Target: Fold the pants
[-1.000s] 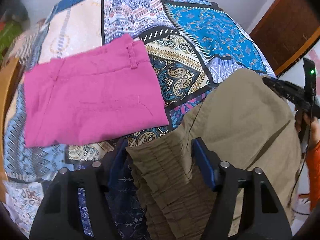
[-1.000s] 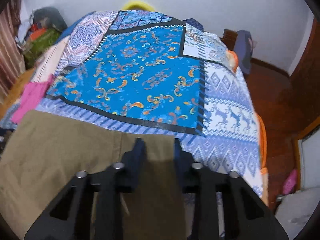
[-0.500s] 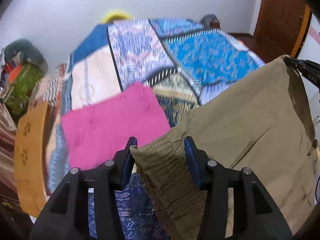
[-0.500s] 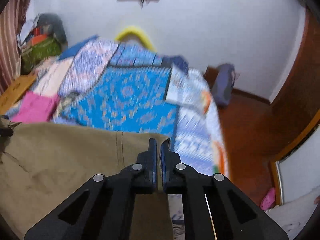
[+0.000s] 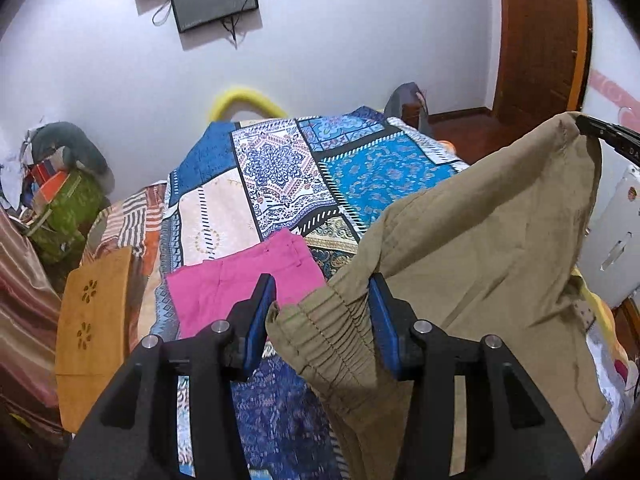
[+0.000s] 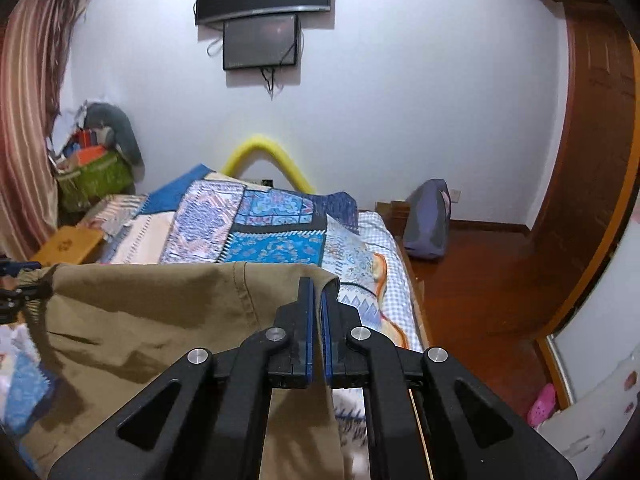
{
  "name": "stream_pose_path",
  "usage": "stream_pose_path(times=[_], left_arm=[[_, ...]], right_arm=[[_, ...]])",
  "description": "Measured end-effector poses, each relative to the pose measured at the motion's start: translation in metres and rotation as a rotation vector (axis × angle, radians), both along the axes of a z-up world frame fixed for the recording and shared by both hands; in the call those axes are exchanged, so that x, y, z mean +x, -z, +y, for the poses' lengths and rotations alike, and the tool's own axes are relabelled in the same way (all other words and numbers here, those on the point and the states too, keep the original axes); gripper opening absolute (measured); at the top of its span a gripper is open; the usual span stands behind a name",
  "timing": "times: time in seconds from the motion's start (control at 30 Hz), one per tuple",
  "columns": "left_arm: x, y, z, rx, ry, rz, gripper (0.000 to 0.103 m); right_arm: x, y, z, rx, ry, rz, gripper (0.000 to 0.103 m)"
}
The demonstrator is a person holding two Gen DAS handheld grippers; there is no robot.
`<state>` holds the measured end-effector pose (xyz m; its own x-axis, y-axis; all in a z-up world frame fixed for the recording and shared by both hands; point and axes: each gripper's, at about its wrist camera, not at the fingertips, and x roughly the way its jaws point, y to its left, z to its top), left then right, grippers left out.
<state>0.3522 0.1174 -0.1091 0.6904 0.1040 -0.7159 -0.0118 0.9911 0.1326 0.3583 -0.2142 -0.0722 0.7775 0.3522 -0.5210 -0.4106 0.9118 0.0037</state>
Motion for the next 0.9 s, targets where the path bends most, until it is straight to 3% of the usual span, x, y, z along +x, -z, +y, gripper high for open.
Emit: stream_pose_path(times=[0.17, 0.5, 0.67, 0.73, 0.9], left_arm=[[-0.039, -0.003, -0.014, 0.019, 0.020, -0.021, 0.047], [-0.109, 0.010, -0.031, 0.003, 0.074, -0.014, 0.047], [-0.144, 0.032, -0.038, 0.011, 0.107, 0.005, 0.047], [-0.157, 0.047, -0.038, -0.003, 0.122, 0.035, 0.042], [-0.182, 0.077, -0.038, -0.043, 0.130, 0.097, 0.042]], right_arm=[[-0.041, -0.003, -0.016, 0.038, -0.014, 0.009, 0.003], [-0.113, 0.026, -0.045, 0.060, -0.009, 0.071, 0.003], [-0.152, 0.048, -0.054, 0.056, -0.023, 0.124, 0.003], [-0.163, 0.059, -0.054, 0.042, -0.023, 0.147, 0.003], [-0.188, 0.093, -0.059, 0.036, -0.009, 0.225, 0.003]])
